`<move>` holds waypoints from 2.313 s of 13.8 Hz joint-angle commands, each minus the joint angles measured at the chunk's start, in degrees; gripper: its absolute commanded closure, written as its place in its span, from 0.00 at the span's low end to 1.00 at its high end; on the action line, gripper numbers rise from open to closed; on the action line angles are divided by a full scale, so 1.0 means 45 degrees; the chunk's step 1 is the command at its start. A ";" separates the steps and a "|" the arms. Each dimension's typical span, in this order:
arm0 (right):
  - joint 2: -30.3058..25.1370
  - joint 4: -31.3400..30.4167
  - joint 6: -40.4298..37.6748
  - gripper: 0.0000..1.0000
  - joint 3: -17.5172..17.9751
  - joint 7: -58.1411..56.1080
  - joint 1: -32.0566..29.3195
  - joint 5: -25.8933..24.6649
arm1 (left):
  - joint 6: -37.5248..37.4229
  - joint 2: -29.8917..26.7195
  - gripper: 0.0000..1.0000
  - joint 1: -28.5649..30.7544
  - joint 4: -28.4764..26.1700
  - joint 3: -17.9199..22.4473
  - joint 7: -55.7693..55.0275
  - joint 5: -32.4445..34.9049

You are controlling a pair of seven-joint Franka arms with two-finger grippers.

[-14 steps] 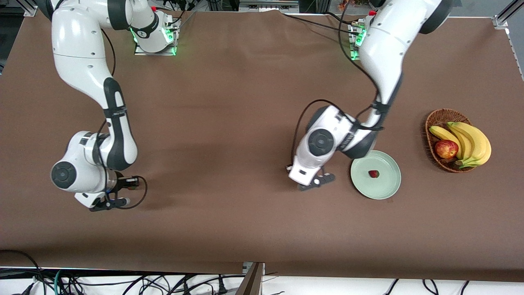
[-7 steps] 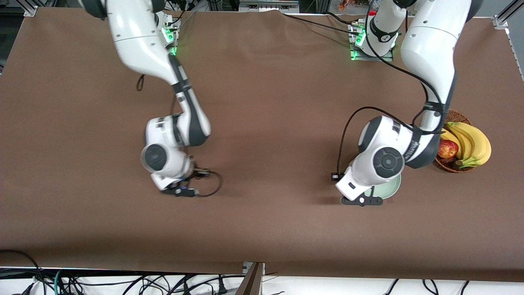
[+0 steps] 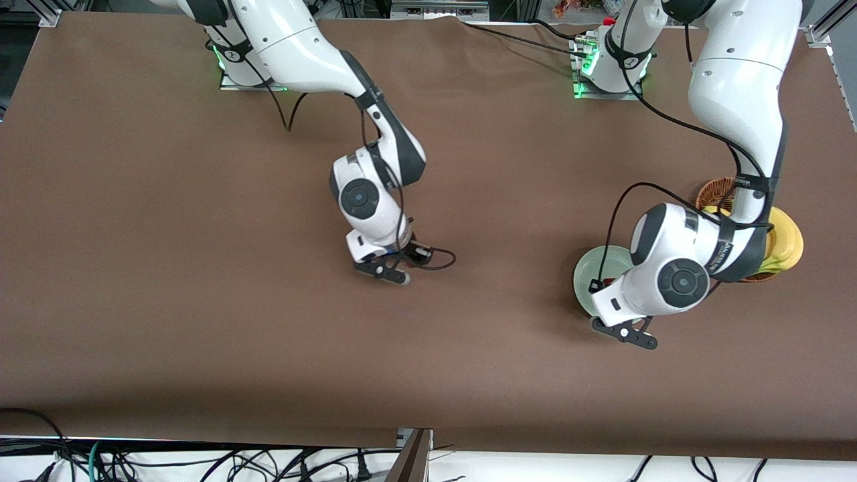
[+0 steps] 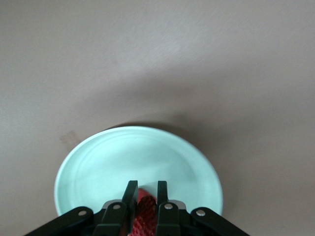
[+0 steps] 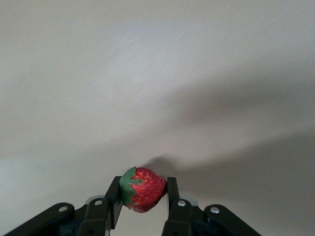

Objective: Collect all strawberries into plate
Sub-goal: 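Release the strawberry on the plate while the right gripper sets one mid-table, then grasp the last strawberry with the left gripper while the right gripper withdraws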

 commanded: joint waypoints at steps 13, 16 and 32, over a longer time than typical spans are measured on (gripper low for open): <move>-0.1561 0.1943 -0.5027 0.00 -0.0454 -0.5326 -0.2952 -0.1403 | -0.0117 -0.0243 0.00 -0.0025 0.0127 -0.0728 -0.1536 -0.2156; -0.2265 0.1943 -0.7077 0.00 -0.1036 -0.7845 -0.4087 -0.1423 | 0.0000 -0.0184 0.00 -0.0724 0.0127 -0.1356 -0.4618 -0.2435; -0.8649 -0.0533 -1.1244 0.00 0.1342 -1.0275 -0.8601 -0.5896 | 0.4825 0.1573 0.06 -0.5552 -0.0166 -0.0809 -1.6738 -0.2260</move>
